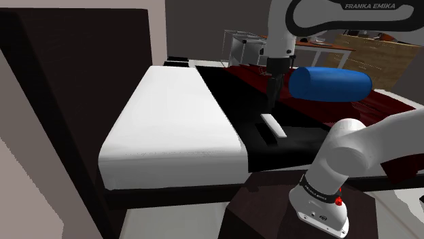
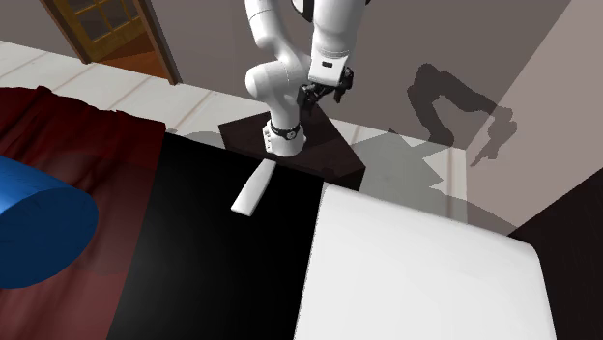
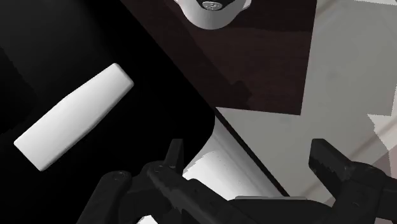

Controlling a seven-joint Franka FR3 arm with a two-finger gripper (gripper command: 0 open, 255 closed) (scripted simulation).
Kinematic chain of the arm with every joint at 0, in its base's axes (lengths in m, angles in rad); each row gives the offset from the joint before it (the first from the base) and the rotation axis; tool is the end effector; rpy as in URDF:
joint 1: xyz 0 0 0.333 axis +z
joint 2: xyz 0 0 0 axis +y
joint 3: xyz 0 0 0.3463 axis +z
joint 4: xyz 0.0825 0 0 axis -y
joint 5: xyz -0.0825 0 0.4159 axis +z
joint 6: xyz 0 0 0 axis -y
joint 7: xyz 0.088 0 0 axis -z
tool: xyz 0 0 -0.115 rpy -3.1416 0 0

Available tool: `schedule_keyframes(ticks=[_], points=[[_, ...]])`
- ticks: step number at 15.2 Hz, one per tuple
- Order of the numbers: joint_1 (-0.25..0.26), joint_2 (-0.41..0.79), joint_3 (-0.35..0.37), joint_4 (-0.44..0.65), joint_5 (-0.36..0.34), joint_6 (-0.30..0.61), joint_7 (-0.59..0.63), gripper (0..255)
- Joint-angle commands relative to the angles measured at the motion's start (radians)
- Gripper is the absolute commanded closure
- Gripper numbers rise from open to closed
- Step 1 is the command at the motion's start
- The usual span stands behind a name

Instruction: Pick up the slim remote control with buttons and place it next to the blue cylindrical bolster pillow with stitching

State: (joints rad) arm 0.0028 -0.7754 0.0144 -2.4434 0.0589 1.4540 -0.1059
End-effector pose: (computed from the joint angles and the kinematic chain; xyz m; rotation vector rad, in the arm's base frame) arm 0.2999 0.0134 0.5489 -3.0603 -0.1815 0.3255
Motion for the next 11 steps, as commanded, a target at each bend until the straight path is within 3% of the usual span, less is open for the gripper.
schedule_keyframes(ticks=[1, 11], points=[[0.000, 0.000, 0.000, 0.000, 0.000, 0.000, 0.000, 0], [-0.197, 0.039, -0.087, -0.201, -0.085, 0.340, 0.158, 0]])
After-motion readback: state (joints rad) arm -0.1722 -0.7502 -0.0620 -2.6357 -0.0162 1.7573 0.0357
